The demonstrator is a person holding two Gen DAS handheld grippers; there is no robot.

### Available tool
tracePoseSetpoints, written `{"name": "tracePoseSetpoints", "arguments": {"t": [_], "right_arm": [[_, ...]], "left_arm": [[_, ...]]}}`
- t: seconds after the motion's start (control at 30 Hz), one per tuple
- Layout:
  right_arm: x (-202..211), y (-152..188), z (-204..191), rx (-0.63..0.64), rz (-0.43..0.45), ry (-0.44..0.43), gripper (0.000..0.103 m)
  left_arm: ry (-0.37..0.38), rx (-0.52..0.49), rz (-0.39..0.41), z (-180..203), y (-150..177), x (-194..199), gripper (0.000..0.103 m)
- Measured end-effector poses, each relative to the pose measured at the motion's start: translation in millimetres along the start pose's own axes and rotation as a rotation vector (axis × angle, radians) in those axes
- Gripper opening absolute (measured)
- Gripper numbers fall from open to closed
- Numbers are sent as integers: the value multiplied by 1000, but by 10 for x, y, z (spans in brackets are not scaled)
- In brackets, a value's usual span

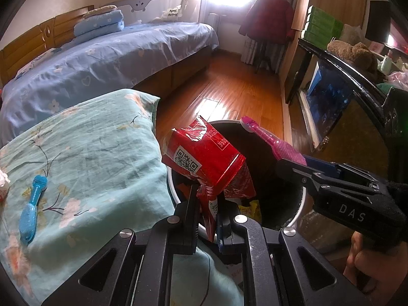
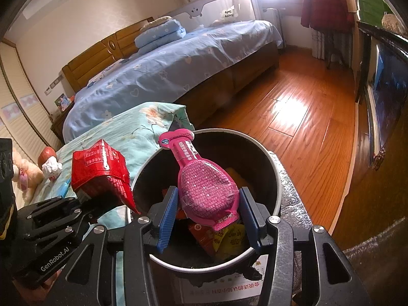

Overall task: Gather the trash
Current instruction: 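Carry the red snack bag and pink brush over the bin with both tools, then open both tools to drop the red snack bag and pink brush into the bin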

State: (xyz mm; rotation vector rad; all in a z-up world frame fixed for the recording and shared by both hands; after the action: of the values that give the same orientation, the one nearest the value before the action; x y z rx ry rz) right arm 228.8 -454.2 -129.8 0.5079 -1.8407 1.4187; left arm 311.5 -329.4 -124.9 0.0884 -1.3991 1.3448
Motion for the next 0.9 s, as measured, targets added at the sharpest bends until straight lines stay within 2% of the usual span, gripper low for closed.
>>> {"name": "tracePoseSetpoints", "arguments": {"t": [0.9], "right_arm": [[-68, 0, 39, -10, -18, 3, 49]], "left_arm": [[-1, 3, -15, -38, -24, -103, 10]]}}
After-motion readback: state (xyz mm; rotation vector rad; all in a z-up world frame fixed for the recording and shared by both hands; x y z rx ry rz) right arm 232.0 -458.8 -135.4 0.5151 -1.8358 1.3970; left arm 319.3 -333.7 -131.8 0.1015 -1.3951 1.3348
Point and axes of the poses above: each gripper's, at about its wrist camera, not at the fingertips, and x roughly against the way its jaws point, z to its right, y to its underside, the point moved 8 cm from there along -x, roughly the way its jaws point, and after that the axes turned 13 degrees about y, right-handed, at the moved point
